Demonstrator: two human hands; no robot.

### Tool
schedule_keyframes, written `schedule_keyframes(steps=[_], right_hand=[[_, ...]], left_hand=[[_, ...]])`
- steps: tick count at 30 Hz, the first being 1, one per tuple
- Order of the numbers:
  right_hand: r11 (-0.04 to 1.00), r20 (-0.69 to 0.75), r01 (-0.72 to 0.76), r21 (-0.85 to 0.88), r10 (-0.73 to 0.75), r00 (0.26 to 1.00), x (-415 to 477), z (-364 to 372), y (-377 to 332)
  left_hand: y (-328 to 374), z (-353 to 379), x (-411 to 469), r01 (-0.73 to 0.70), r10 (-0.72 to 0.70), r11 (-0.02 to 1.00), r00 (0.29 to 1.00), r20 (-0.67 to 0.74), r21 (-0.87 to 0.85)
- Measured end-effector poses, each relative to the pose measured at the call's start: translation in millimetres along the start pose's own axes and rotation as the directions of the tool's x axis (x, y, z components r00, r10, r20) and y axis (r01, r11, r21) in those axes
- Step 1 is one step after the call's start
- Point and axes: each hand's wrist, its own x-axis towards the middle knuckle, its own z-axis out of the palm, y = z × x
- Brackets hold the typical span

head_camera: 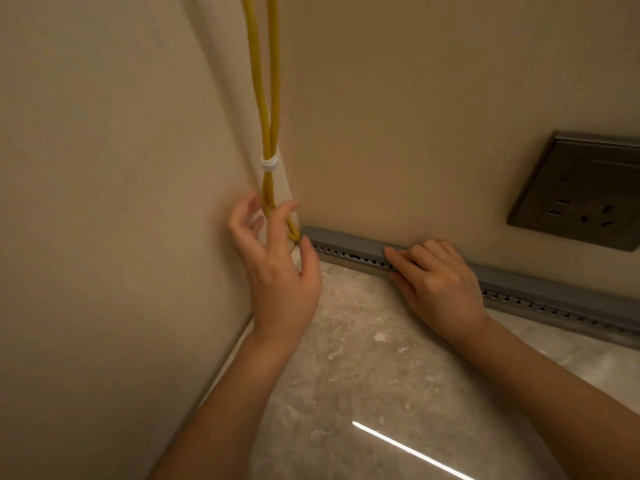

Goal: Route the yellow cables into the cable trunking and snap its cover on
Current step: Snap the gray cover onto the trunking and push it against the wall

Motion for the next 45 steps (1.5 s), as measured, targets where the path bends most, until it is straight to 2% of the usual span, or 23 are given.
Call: schedule_keyframes(steps=[2, 4, 6, 9, 13, 16, 18, 23, 27, 29, 31, 33, 35, 38, 42, 45], right_hand=[[0.999, -0.001, -0.030, 0.023, 0.030, 1.000, 0, -1, -1], [0.998, -0.002, -0.055, 0.036, 0.055, 0.998, 0, -2, -3], [0.996, -0.006, -0.077, 0.049, 0.077, 0.997, 0, -2, -5], [0.995, -0.015, -0.089, 0.051, 0.090, 0.996, 0, -3, -5], [0.993, -0.014, -0.103, 0.053, 0.104, 0.995, 0, -4, -6], [0.992, -0.014, -0.120, 0.048, 0.121, 0.993, 0, -4, -7], [0.991, -0.006, -0.124, 0.051, 0.124, 0.992, 2, -4, -7], [0.990, 0.023, -0.130, 0.057, 0.129, 0.991, 1, -5, -7], [0.990, 0.028, -0.138, 0.040, 0.137, 0.990, 0, -5, -8], [0.990, 0.031, -0.139, 0.039, 0.138, 0.990, 0, -5, -7], [0.989, 0.036, -0.145, 0.038, 0.144, 0.989, 1, -4, -6], [0.987, 0.045, -0.157, 0.035, 0.156, 0.987, 1, -4, -6], [0.986, 0.048, -0.160, 0.034, 0.159, 0.986, 2, -4, -7], [0.987, 0.035, -0.157, 0.033, 0.156, 0.987, 2, -6, -7], [0.988, 0.034, -0.150, 0.020, 0.149, 0.988, 2, -5, -7], [0.989, 0.018, -0.146, 0.027, 0.145, 0.989, 2, -5, -7]], left_hand=[[8, 0, 14, 0.058, -0.064, 0.996, 0.994, -0.094, -0.069], [14, 1, 24, 0.186, -0.192, 0.975, 0.981, -0.037, -0.121], [17, 2, 30, 0.250, -0.247, 0.966, 0.967, 0.053, -0.059], [15, 2, 44, 0.064, -0.084, 0.975, 0.993, 0.088, 0.212], [15, 0, 79, -0.044, -0.070, 0.909, 0.965, 0.255, 0.415], [16, -1, 94, -0.252, 0.023, 0.777, 0.927, 0.375, 0.576], [17, -4, 104, -0.334, 0.076, 0.703, 0.913, 0.401, 0.628], [20, 2, 115, -0.368, 0.001, 0.636, 0.879, 0.476, 0.678], [30, -3, 114, -0.319, -0.006, 0.668, 0.901, 0.434, 0.672], [42, -9, 113, -0.315, 0.064, 0.669, 0.927, 0.370, 0.674], [55, -14, 115, -0.378, 0.219, 0.666, 0.923, 0.315, 0.643], [62, -18, 120, -0.507, 0.436, 0.610, 0.857, 0.276, 0.610], [60, -18, 125, -0.575, 0.529, 0.526, 0.798, 0.288, 0.627], [53, -17, 124, -0.572, 0.473, 0.451, 0.804, 0.359, 0.685], [41, -21, 124, -0.420, 0.284, 0.526, 0.907, 0.313, 0.740], [34, -22, 127, -0.428, 0.228, 0.539, 0.903, 0.363, 0.726]])
